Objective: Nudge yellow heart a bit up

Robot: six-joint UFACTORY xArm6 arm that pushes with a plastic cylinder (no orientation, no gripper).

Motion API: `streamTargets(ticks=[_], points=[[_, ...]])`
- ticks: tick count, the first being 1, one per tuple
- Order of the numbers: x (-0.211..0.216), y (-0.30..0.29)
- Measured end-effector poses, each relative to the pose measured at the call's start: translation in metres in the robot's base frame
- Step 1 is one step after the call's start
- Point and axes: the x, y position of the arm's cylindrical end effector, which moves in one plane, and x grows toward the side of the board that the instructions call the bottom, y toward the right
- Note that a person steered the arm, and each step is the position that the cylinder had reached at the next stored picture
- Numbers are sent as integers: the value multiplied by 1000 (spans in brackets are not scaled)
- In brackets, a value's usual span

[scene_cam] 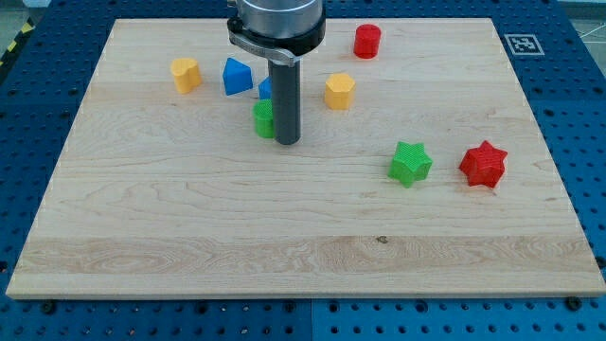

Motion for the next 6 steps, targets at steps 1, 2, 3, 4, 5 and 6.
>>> streamTargets(ticks=[1, 2, 3, 4, 5, 6], points=[[9, -5], [34, -61], [33, -118], [-25, -154], [-76, -160], [-85, -160]])
